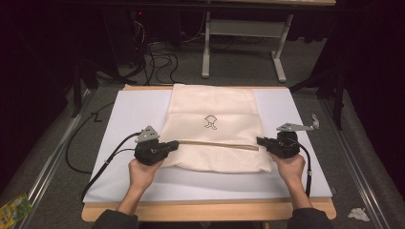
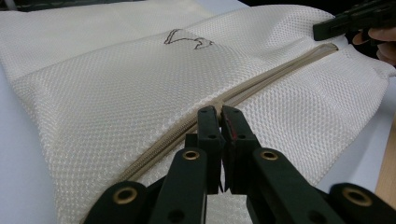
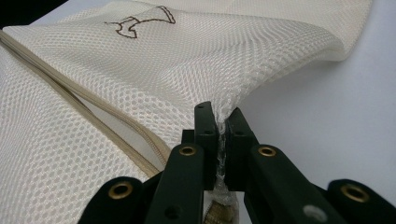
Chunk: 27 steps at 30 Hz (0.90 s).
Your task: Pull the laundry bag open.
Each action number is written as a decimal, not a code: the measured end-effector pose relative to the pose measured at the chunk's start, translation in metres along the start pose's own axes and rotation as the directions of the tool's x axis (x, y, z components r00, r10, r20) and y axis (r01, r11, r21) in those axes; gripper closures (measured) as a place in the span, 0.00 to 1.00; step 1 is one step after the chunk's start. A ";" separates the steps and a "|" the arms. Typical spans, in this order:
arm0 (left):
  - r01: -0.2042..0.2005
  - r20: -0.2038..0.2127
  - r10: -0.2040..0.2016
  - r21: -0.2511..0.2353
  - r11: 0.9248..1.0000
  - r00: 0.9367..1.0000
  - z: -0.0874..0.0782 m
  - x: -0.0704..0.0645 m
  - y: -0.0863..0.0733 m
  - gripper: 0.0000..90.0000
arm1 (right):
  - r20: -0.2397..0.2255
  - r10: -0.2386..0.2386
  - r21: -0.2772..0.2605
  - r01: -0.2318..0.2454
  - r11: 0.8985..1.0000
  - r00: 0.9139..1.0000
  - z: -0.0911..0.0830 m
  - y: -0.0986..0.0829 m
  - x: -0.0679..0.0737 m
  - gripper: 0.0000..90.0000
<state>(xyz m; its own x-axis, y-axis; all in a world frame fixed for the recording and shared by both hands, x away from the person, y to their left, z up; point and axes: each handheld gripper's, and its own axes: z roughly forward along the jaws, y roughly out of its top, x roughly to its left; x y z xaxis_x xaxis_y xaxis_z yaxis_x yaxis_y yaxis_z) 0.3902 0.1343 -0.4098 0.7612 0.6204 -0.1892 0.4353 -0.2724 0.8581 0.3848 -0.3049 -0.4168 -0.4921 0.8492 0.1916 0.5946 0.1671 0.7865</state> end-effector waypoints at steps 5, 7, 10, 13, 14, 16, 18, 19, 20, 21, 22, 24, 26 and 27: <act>0.011 0.003 -0.011 -0.011 1.000 1.000 -0.001 0.002 -0.002 0.97 | -0.002 0.008 0.001 -0.008 1.000 1.000 0.000 0.000 0.000 0.98; 0.012 0.000 -0.012 -0.009 1.000 1.000 -0.002 0.003 -0.002 0.97 | -0.002 0.008 0.003 -0.008 1.000 1.000 0.000 0.000 0.000 0.98; 0.014 0.000 -0.014 -0.011 1.000 1.000 -0.003 0.004 -0.002 0.97 | -0.004 0.007 0.002 -0.007 1.000 1.000 0.000 0.000 0.000 0.98; 0.016 0.000 -0.016 -0.015 1.000 1.000 -0.003 0.004 -0.003 0.97 | -0.008 0.008 -0.003 -0.008 1.000 1.000 0.000 0.000 0.000 0.97; 0.016 0.002 -0.016 -0.015 1.000 1.000 -0.004 0.004 -0.003 0.97 | -0.009 0.009 -0.005 -0.009 1.000 1.000 0.000 0.000 0.000 0.97; 0.014 -0.006 -0.015 -0.016 1.000 1.000 -0.005 0.004 -0.004 0.97 | -0.014 0.010 -0.008 -0.010 1.000 1.000 0.000 0.000 -0.001 0.97; 0.024 -0.007 -0.024 -0.025 0.999 1.000 -0.007 0.006 -0.005 0.97 | -0.002 0.006 -0.006 -0.007 1.000 1.000 0.000 0.000 -0.001 0.97; 0.030 -0.006 -0.030 -0.027 0.999 1.000 -0.009 0.008 -0.005 0.97 | -0.007 0.007 -0.006 -0.007 1.000 1.000 0.000 0.000 -0.002 0.97; 0.031 -0.010 -0.031 -0.028 0.999 0.999 -0.010 0.008 -0.005 0.97 | -0.005 0.006 -0.007 -0.006 1.000 1.000 0.000 0.000 -0.002 0.97; 0.028 -0.013 -0.029 -0.025 0.999 0.999 -0.011 0.009 -0.006 0.97 | -0.002 0.005 -0.006 -0.005 1.000 1.000 -0.001 -0.001 -0.002 0.97; 0.032 -0.016 -0.032 -0.027 0.999 0.999 -0.012 0.009 -0.006 0.97 | -0.003 0.006 -0.006 -0.006 1.000 1.000 -0.001 -0.001 -0.002 0.97; 0.034 -0.019 -0.035 -0.031 0.999 0.999 -0.014 0.011 -0.006 0.97 | -0.001 0.006 -0.006 -0.006 1.000 1.000 -0.001 -0.001 -0.002 0.97; 0.041 -0.019 -0.042 -0.036 0.999 0.999 -0.016 0.012 -0.007 0.97 | -0.004 0.008 -0.009 -0.008 1.000 1.000 -0.001 -0.001 -0.002 0.97; 0.042 -0.019 -0.042 -0.035 0.999 0.999 -0.016 0.012 -0.007 0.97 | -0.002 0.006 -0.009 -0.006 1.000 1.000 -0.001 0.000 -0.002 0.97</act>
<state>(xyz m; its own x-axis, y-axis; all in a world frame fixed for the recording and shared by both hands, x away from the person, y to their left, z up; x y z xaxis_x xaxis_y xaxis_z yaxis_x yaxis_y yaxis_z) 0.3891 0.1556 -0.4100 0.7330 0.6449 -0.2164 0.4495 -0.2203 0.8657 0.3851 -0.3069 -0.4170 -0.4896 0.8493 0.1976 0.5922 0.1575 0.7903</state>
